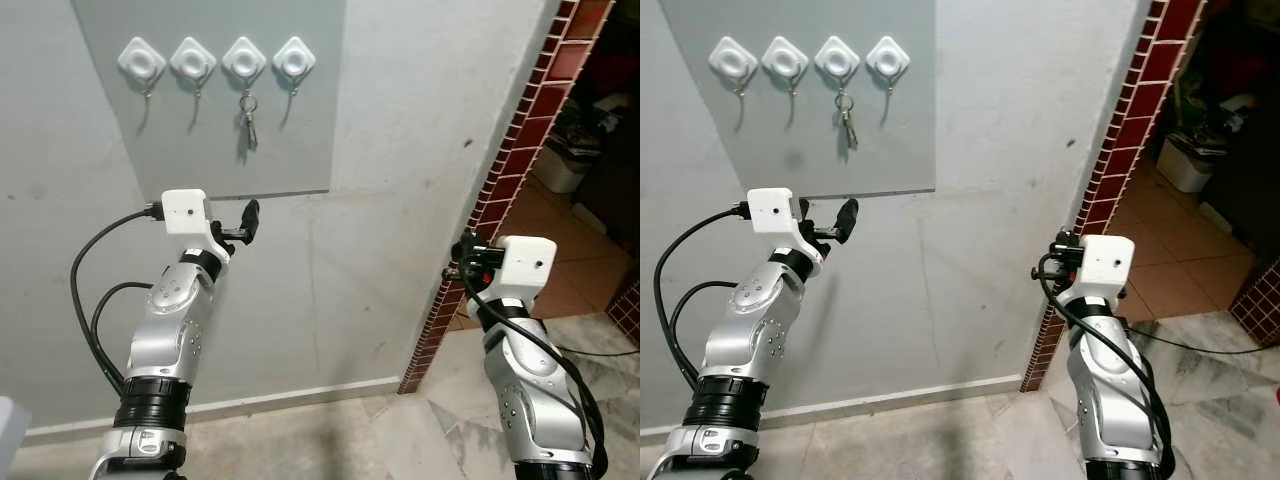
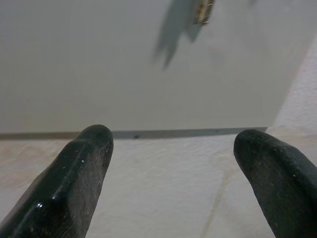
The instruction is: Hang keys on a hook
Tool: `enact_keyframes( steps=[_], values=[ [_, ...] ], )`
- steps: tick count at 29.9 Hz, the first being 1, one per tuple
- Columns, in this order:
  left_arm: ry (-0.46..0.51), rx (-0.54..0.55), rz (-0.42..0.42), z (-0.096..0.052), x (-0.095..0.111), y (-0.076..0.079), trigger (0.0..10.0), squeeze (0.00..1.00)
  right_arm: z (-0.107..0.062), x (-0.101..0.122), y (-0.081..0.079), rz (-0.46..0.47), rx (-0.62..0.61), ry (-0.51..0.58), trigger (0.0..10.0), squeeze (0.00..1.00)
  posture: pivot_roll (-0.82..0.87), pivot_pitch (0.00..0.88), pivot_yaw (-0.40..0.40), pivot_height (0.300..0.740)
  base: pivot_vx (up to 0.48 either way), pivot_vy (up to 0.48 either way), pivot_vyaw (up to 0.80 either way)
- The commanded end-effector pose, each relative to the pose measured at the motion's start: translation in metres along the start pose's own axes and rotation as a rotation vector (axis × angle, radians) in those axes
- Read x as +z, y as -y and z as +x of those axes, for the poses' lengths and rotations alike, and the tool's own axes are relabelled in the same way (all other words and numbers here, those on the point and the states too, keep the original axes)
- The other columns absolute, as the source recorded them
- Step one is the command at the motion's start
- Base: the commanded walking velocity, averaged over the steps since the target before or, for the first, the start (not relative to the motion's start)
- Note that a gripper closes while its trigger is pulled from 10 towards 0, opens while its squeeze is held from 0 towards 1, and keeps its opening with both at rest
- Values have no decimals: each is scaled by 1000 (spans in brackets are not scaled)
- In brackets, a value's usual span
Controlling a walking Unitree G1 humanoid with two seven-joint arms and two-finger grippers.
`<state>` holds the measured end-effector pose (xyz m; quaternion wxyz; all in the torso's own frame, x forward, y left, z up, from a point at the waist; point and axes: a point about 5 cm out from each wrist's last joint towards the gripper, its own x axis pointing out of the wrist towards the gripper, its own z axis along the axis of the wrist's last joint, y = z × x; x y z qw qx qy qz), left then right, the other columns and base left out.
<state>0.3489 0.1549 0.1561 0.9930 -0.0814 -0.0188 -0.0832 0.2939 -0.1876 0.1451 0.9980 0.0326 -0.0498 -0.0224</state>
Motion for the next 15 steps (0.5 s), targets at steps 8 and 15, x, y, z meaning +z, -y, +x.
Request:
enact_keyframes(
  steps=[8,15],
  values=[
    [34,-44,19,4,9,2,10000,0,7,4,-6,14,25,15,10000,0,-127,0,52,740,0,0,0],
    [57,-82,55,3,17,6,10000,0,11,6,-15,7,113,20,10000,0,-113,0,38,740,0,0,0]
  ],
)
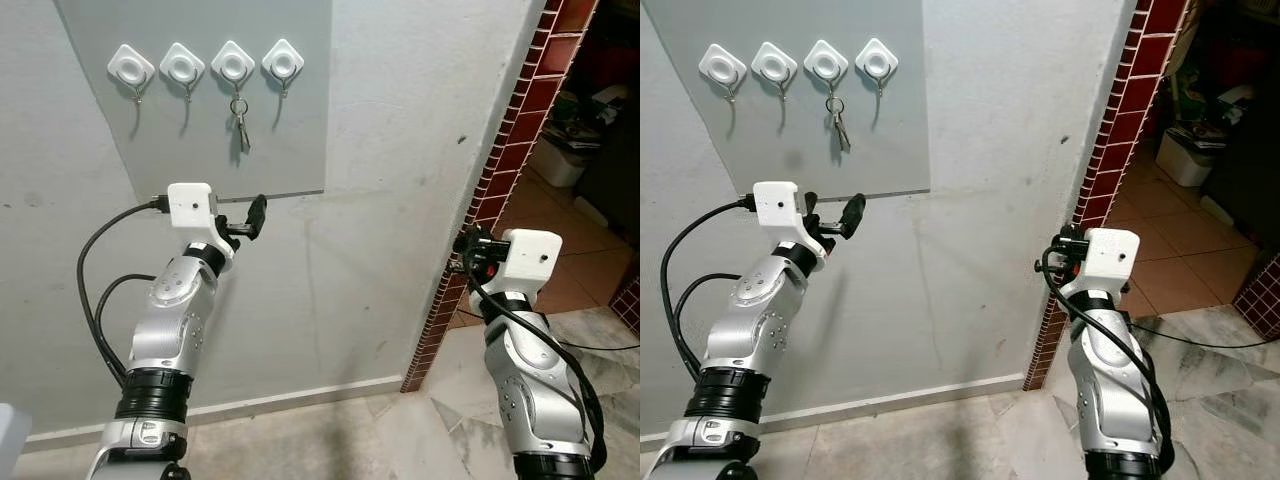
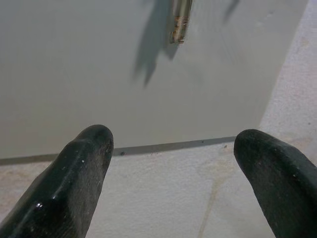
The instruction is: Hang keys on a hook
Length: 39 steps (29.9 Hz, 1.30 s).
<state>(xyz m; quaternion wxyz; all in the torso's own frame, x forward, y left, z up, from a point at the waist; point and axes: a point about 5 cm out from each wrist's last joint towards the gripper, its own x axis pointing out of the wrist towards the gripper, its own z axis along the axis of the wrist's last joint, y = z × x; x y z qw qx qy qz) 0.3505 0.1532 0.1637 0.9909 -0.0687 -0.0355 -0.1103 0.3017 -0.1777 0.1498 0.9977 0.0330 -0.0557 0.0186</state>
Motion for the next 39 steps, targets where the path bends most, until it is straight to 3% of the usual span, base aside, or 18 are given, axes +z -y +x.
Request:
enact_keyframes(
  steps=[1,5,11,19,28,39],
  values=[
    [33,-29,32,2,10,4,10000,0,3,3,-5,-1,40,12,10000,0,-113,0,38,740,0,0,0],
    [57,-100,54,4,19,18,10000,0,14,13,-12,8,116,49,10000,0,-103,0,31,740,0,0,0],
    [76,-146,65,7,25,27,10000,0,26,21,-18,4,187,69,10000,0,-97,0,23,740,0,0,0],
    [87,-165,62,7,30,30,10000,0,44,33,-34,6,337,99,10000,0,-85,0,6,740,0,0,0],
    [102,-171,45,6,32,31,10000,0,58,49,-63,32,535,146,10000,0,-76,0,-6,740,0,0,0],
    [100,-181,40,6,32,33,10000,0,71,65,-82,75,614,209,10000,0,-73,0,3,740,0,0,0]
  ],
)
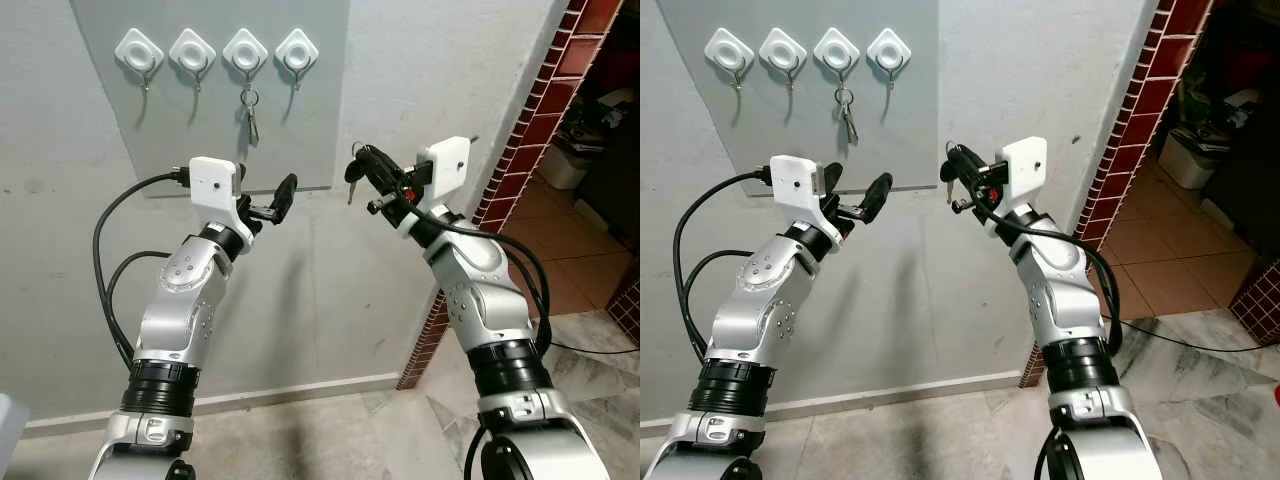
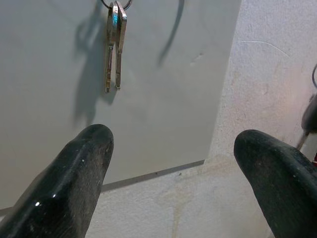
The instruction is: Hang keys on a hook
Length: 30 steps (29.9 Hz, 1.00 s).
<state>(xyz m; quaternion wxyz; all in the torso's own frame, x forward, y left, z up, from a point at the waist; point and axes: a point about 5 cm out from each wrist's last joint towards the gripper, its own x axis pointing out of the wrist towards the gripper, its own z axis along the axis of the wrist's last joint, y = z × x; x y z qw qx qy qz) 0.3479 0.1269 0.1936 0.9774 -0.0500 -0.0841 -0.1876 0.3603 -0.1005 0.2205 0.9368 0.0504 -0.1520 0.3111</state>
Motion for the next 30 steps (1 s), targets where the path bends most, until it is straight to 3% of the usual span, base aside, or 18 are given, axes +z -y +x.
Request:
enact_keyframes(
  steps=[1,20,30],
  values=[
    [18,-18,-1,1,6,3,10000,0,7,7,-1,6,20,34,10000,0,-73,0,4,740,0,0,0],
    [27,-26,4,3,12,2,10000,0,43,16,-27,72,159,98,10000,0,-53,0,15,740,0,0,0],
    [29,-24,4,3,13,3,10000,0,59,19,-31,105,175,100,10000,0,-46,0,14,740,0,0,0]
  ],
)
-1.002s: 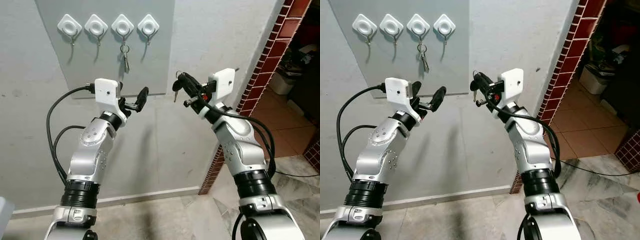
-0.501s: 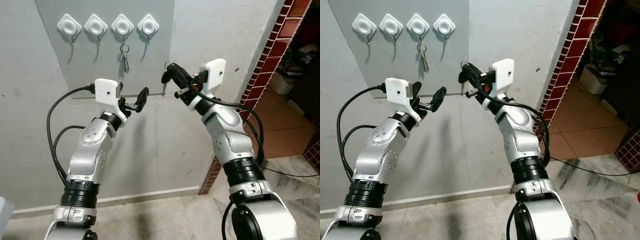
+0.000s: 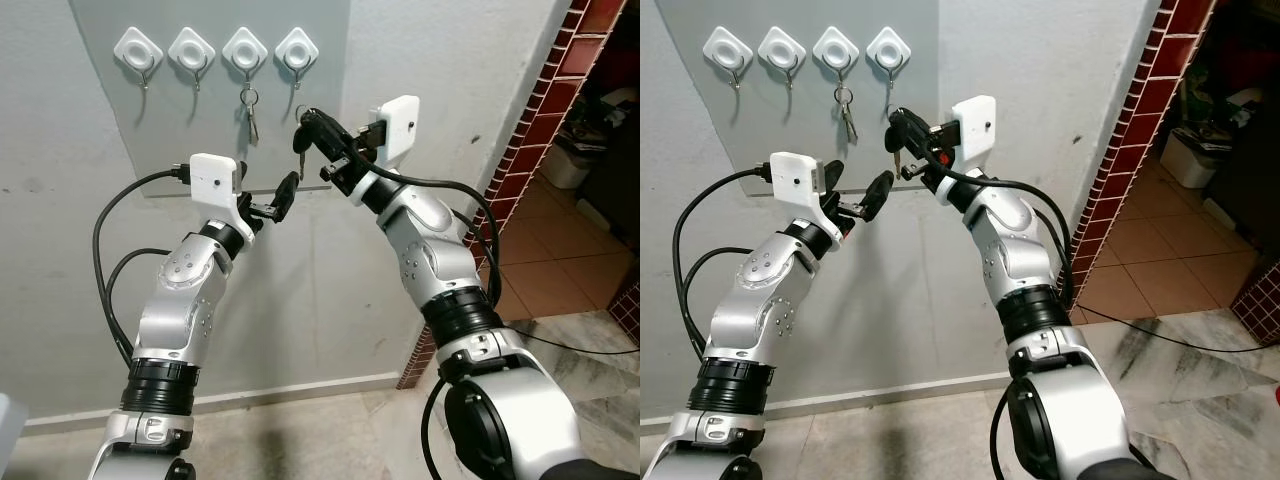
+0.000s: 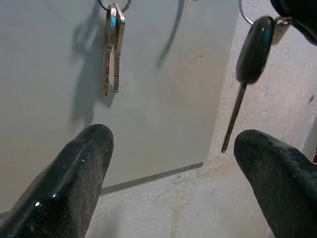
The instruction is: Hang keys on a hook
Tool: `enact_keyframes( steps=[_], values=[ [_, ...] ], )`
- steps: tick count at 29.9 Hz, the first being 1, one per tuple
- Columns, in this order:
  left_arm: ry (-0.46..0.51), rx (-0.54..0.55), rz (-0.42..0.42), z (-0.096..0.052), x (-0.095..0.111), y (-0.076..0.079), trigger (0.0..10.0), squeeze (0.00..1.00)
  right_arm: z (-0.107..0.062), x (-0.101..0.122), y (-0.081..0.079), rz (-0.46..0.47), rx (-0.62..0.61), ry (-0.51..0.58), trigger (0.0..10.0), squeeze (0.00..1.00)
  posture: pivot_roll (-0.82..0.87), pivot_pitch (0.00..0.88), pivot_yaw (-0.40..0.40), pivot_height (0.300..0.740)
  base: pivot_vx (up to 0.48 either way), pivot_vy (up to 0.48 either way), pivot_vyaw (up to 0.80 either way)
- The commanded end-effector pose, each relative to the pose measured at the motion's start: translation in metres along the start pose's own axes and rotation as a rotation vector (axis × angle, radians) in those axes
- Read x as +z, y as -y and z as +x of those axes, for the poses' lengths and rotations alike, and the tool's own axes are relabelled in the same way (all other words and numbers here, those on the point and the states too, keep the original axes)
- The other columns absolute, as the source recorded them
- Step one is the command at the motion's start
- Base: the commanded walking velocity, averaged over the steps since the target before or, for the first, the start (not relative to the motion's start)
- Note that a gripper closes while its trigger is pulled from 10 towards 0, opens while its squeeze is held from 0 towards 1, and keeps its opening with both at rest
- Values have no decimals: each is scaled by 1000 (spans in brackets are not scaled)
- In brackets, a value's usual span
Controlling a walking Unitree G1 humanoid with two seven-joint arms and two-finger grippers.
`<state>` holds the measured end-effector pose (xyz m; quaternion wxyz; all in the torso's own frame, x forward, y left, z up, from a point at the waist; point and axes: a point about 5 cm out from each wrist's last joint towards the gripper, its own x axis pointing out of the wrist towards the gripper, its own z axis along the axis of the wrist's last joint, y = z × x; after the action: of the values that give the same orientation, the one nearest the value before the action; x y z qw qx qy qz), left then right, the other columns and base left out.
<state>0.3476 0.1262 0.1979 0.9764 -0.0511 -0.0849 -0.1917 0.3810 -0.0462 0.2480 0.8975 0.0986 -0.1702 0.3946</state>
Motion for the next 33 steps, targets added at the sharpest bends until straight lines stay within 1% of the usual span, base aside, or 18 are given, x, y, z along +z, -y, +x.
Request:
enact_keyframes(
  steps=[1,5,15,29,33],
  values=[
    [26,-17,7,2,9,2,10000,0,7,8,-1,1,11,33,10000,0,-46,0,14,740,0,0,0],
    [27,-19,5,2,10,2,10000,0,15,12,-2,27,13,44,10000,0,-43,0,15,740,0,0,0],
    [26,-20,0,3,10,4,10000,0,27,20,2,110,1,66,10000,0,-40,0,10,740,0,0,0],
    [26,-23,-3,3,10,5,10000,0,32,24,8,210,-32,78,10000,0,-39,0,9,740,0,0,0],
    [28,-24,-5,3,11,6,10000,0,31,25,11,269,-54,88,10000,0,-37,0,8,740,0,0,0]
  ],
)
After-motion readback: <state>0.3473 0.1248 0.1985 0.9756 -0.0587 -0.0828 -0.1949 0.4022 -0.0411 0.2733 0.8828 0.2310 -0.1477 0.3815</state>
